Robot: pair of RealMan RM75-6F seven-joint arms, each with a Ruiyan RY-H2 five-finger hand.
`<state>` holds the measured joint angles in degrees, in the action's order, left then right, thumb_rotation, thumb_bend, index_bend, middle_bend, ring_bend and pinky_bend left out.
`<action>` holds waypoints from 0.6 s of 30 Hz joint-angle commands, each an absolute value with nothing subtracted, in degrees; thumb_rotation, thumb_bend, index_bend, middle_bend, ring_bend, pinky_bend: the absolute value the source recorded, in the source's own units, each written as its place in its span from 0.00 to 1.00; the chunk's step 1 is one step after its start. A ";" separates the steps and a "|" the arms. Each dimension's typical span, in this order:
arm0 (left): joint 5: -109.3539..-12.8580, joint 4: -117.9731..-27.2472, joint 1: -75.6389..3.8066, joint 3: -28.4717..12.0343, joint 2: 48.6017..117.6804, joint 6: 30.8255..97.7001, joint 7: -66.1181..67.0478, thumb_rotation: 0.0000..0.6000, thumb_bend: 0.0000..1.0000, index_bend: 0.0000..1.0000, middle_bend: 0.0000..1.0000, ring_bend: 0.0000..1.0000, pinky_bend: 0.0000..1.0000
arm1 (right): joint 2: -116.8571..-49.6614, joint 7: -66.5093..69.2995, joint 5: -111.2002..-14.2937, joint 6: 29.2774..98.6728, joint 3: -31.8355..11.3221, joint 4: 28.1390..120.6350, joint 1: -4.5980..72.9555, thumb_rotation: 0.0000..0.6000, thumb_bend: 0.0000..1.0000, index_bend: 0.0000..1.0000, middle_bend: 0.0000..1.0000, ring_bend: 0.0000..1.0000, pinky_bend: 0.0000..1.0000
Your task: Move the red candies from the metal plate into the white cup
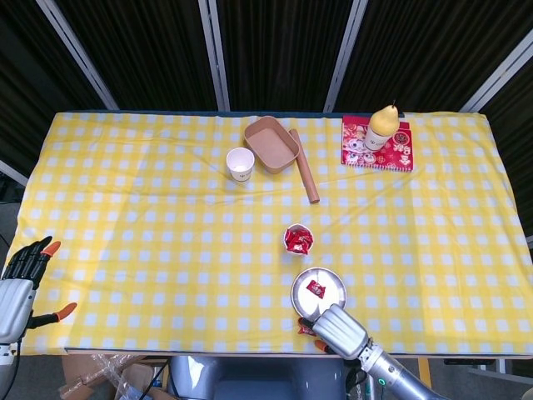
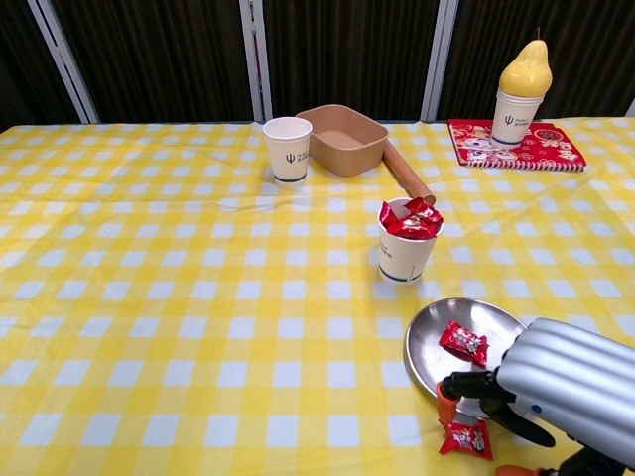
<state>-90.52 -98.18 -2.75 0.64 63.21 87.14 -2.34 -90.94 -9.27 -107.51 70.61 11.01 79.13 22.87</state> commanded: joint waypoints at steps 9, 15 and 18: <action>-90.53 -98.19 -2.75 0.67 63.13 87.09 -2.42 1.00 0.00 0.00 0.00 0.00 0.00 | -91.77 -9.84 -106.11 69.60 10.30 78.13 22.90 1.00 0.30 0.44 0.83 0.88 0.95; -90.47 -98.20 -2.75 0.66 63.14 87.06 -2.39 1.00 0.00 0.00 0.00 0.00 0.00 | -92.02 -9.80 -105.54 69.22 10.13 77.81 22.95 1.00 0.30 0.46 0.83 0.88 0.95; -90.45 -98.23 -2.76 0.68 63.12 86.98 -2.39 1.00 0.00 0.00 0.00 0.00 0.00 | -92.19 -9.74 -105.47 69.15 10.26 77.70 22.89 1.00 0.30 0.48 0.83 0.88 0.95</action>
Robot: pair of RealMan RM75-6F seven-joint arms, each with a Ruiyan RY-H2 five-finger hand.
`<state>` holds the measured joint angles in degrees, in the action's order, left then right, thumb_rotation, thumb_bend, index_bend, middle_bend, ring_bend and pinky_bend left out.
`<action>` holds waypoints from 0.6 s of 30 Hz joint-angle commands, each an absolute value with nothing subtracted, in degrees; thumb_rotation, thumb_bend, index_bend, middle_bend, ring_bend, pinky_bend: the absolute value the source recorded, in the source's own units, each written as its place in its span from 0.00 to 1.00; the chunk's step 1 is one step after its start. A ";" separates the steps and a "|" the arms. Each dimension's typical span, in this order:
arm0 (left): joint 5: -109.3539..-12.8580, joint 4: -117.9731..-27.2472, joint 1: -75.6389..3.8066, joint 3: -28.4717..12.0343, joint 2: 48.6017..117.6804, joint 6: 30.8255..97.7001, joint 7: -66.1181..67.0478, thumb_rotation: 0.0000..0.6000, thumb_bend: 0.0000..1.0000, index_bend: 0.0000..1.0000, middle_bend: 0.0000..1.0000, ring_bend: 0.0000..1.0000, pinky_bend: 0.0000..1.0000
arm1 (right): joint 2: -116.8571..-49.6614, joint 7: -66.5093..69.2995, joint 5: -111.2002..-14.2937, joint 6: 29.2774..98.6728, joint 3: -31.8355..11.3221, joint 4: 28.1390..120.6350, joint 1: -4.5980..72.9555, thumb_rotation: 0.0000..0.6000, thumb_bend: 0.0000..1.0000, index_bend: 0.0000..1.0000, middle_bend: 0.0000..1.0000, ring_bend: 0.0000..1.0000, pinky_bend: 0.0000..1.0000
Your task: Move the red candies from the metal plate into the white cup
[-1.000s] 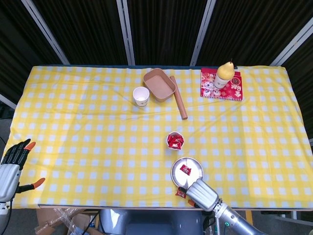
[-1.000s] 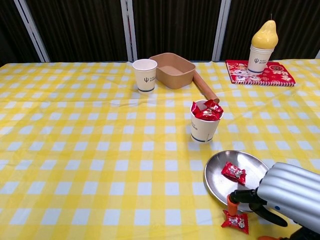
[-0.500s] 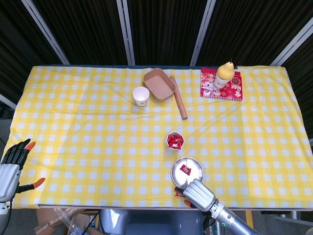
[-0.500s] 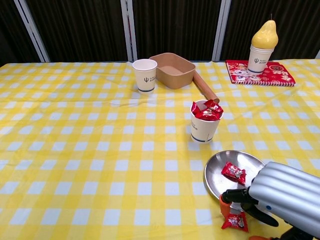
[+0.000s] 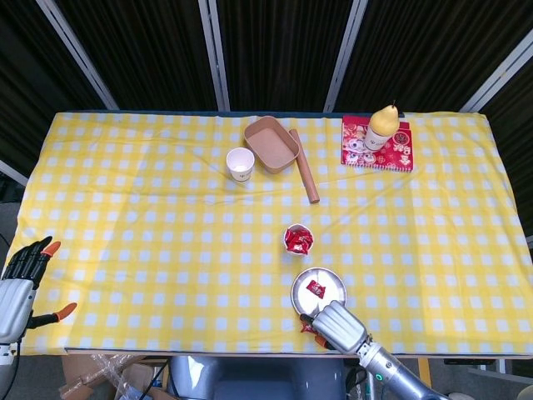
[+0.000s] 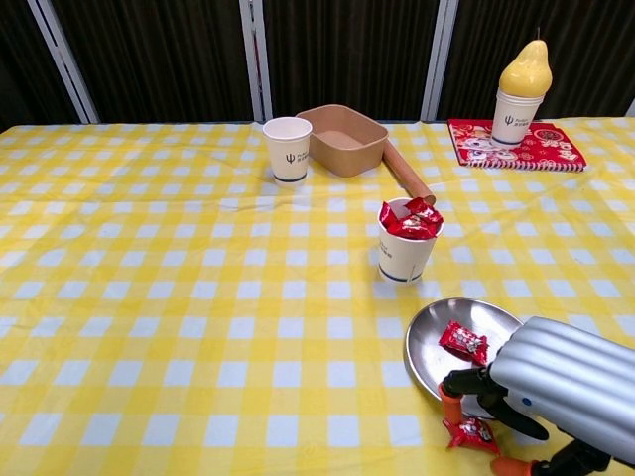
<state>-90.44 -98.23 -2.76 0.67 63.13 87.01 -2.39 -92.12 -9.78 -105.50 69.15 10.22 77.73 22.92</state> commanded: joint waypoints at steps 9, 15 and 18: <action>-90.50 -98.26 -2.74 0.69 63.13 87.03 -2.43 1.00 0.00 0.00 0.00 0.00 0.00 | -92.40 -9.59 -105.43 68.84 10.53 77.60 22.97 1.00 0.50 0.55 0.83 0.88 0.95; -90.48 -98.25 -2.76 0.72 63.10 86.94 -2.48 1.00 0.00 0.00 0.00 0.00 0.00 | -92.01 -9.62 -105.25 68.88 10.49 78.01 23.02 1.00 0.52 0.56 0.83 0.88 0.95; -90.47 -98.28 -2.77 0.68 63.09 86.99 -2.46 1.00 0.00 0.00 0.00 0.00 0.00 | -91.39 -9.50 -105.36 69.40 10.38 78.71 23.04 1.00 0.52 0.56 0.83 0.88 0.95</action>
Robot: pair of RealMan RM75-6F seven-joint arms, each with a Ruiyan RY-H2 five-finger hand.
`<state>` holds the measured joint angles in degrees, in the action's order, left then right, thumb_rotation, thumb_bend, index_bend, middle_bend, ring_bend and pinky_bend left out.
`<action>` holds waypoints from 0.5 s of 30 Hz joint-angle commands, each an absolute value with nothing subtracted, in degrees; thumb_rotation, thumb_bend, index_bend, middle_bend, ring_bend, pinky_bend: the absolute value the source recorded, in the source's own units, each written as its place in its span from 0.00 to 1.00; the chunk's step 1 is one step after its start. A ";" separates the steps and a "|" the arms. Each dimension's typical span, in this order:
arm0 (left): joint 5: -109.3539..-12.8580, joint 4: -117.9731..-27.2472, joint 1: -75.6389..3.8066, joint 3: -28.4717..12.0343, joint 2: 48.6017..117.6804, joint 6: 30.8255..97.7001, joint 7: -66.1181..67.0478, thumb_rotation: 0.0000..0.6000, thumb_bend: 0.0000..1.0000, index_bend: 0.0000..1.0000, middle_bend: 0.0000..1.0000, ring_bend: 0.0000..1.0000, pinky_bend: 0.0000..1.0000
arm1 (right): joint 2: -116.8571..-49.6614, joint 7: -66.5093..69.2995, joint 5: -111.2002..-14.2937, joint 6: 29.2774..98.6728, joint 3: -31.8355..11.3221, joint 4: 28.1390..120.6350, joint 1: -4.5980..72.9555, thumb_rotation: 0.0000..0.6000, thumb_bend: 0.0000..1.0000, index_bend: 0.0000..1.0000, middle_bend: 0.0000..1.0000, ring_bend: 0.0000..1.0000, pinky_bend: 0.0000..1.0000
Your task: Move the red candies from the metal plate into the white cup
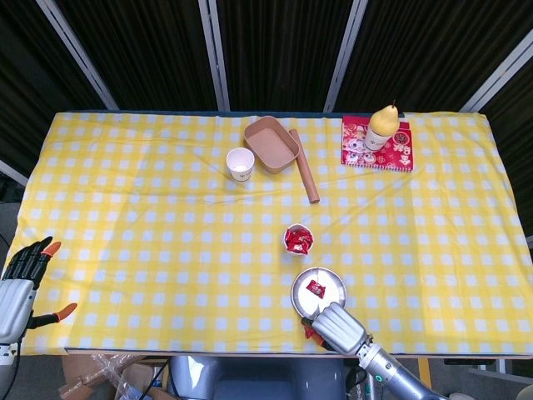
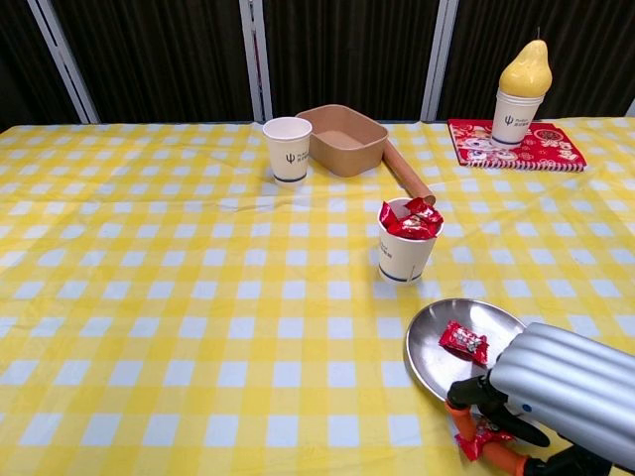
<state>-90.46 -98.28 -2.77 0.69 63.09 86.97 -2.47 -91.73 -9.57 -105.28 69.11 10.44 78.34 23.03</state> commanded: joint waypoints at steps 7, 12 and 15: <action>-90.53 -98.24 -2.75 0.67 63.16 87.05 -2.44 1.00 0.00 0.00 0.00 0.00 0.00 | -88.10 -8.91 -105.81 71.65 10.02 83.36 22.97 1.00 0.52 0.56 0.83 0.88 0.95; -90.65 -98.29 -2.72 0.72 63.17 87.13 -2.30 1.00 0.00 0.00 0.00 0.00 0.00 | -85.71 -9.35 -105.63 72.62 9.29 86.14 23.01 1.00 0.52 0.56 0.83 0.88 0.95; -90.70 -98.31 -2.69 0.72 63.21 87.21 -2.25 1.00 0.00 0.00 0.00 0.00 0.00 | -84.67 -9.47 -105.11 72.81 8.86 87.04 22.94 1.00 0.52 0.56 0.83 0.88 0.95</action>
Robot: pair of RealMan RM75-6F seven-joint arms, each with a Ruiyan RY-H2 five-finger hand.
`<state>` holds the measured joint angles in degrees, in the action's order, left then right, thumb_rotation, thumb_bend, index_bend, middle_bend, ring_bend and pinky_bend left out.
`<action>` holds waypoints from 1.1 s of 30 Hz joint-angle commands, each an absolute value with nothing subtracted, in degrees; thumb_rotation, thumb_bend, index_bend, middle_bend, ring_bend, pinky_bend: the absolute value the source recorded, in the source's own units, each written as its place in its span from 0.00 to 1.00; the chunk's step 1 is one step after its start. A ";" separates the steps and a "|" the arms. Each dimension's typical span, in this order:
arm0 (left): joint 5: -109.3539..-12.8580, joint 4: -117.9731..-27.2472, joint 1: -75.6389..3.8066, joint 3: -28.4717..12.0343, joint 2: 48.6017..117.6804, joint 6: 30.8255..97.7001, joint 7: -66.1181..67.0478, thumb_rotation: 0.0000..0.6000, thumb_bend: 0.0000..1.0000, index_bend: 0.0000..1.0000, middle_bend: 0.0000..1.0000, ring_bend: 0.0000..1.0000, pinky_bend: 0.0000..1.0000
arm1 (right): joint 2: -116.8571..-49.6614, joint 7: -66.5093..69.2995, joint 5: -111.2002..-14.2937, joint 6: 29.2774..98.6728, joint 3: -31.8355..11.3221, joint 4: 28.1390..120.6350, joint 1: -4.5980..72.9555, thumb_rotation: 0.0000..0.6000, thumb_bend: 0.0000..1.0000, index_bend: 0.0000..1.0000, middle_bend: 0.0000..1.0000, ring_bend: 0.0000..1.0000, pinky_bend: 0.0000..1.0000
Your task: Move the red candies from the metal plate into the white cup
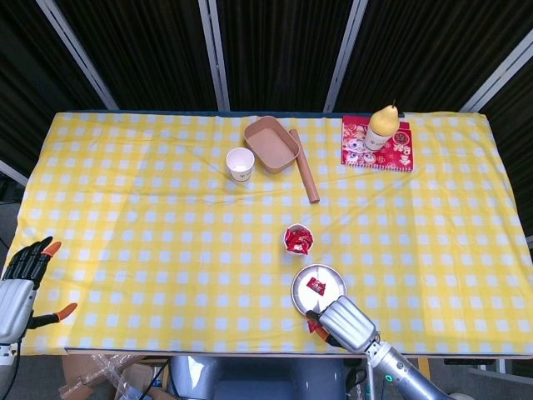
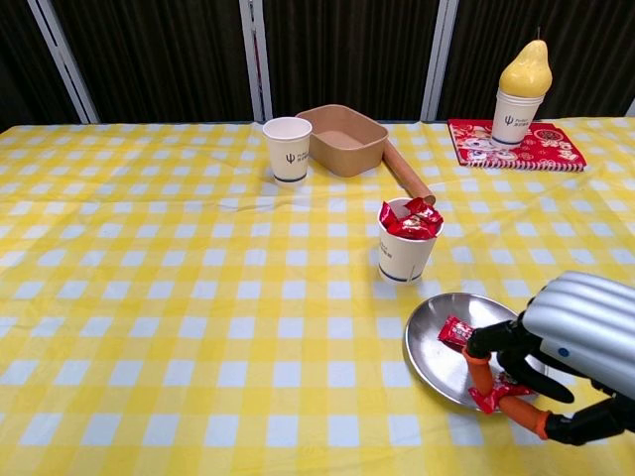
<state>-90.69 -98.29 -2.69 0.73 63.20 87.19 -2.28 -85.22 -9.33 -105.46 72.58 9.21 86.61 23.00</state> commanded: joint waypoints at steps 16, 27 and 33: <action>-90.02 -98.37 -2.83 0.61 63.37 86.61 -1.95 1.00 0.00 0.00 0.00 0.00 0.00 | -81.80 -7.48 -95.36 71.61 -2.96 94.39 26.62 1.00 0.52 0.57 0.83 0.88 0.95; -88.76 -98.80 -3.21 0.66 62.81 85.04 -2.57 1.00 0.00 0.00 0.00 0.00 0.00 | -86.51 -9.16 -84.02 63.97 -10.48 90.68 32.19 1.00 0.52 0.57 0.83 0.88 0.95; -88.60 -99.14 -3.34 0.67 62.42 84.68 -3.00 1.00 0.00 0.00 0.00 0.00 0.00 | -89.68 -9.73 -80.36 61.25 -12.20 86.76 34.63 1.00 0.52 0.57 0.83 0.88 0.95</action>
